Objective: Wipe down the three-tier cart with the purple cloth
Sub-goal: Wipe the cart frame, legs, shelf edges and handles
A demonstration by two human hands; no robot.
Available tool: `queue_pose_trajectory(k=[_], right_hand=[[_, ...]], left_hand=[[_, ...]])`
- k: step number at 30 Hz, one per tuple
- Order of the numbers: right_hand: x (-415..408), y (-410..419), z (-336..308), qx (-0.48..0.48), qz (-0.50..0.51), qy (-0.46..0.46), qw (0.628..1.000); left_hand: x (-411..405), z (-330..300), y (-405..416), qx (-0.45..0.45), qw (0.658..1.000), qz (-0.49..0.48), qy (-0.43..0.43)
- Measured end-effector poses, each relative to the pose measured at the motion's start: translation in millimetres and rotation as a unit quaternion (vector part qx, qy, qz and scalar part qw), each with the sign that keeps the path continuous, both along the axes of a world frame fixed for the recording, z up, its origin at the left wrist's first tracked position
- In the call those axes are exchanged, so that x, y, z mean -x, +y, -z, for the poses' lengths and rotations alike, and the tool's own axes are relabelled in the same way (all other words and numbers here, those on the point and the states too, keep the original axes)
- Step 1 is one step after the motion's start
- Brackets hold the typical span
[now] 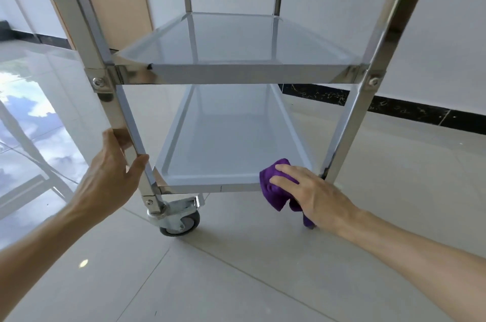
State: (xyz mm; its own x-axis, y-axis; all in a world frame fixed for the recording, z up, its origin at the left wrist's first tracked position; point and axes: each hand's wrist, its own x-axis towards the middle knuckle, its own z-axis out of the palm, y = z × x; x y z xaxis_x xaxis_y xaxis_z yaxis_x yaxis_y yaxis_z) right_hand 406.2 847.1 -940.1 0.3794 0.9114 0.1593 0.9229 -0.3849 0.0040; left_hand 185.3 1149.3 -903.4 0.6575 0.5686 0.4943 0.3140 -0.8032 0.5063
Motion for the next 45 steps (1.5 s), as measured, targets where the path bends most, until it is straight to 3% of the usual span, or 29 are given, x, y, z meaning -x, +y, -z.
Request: queue_pose_trajectory(k=[5, 9, 14, 16, 19, 24, 30, 36, 45], right_hand=[[26.9, -1.1, -26.3, -0.144, -0.100, 0.026, 0.984], [38.1, -1.9, -56.6, -0.209, -0.139, 0.036, 0.967], [43.2, -13.2, -86.6, -0.254, -0.146, 0.041, 0.955], [43.7, -18.7, -94.8, -0.254, -0.140, 0.039, 0.956], [43.8, -32.5, -103.1, -0.247, -0.135, 0.031, 0.959], [39.2, -59.0, -103.1, -0.229, -0.122, 0.006, 0.966], [33.0, -85.1, -86.1, -0.178, -0.102, -0.003, 0.979], [31.6, -82.8, -72.0, -0.152, -0.098, 0.006, 0.983], [41.8, -29.1, -56.7, -0.087, -0.152, 0.021, 0.984]], left_hand=[[6.5, -15.0, 17.9, 0.028, 0.995, -0.098, -0.002], [8.8, -43.8, 7.8, 0.025, 0.976, -0.171, -0.134], [-14.1, -111.5, -57.3, -0.006, 0.978, -0.005, -0.209], [-34.0, -138.1, -90.4, 0.002, 0.977, 0.070, -0.199], [-72.6, -178.8, -138.7, 0.084, 0.961, 0.173, -0.198], [-139.1, -218.2, -202.5, 0.184, 0.935, 0.276, -0.128], [-158.3, -213.7, -191.6, 0.240, 0.928, 0.250, -0.136], [-134.8, -204.9, -176.6, 0.179, 0.942, 0.217, -0.182], [-37.4, -202.2, -142.9, 0.102, 0.956, 0.176, -0.213]])
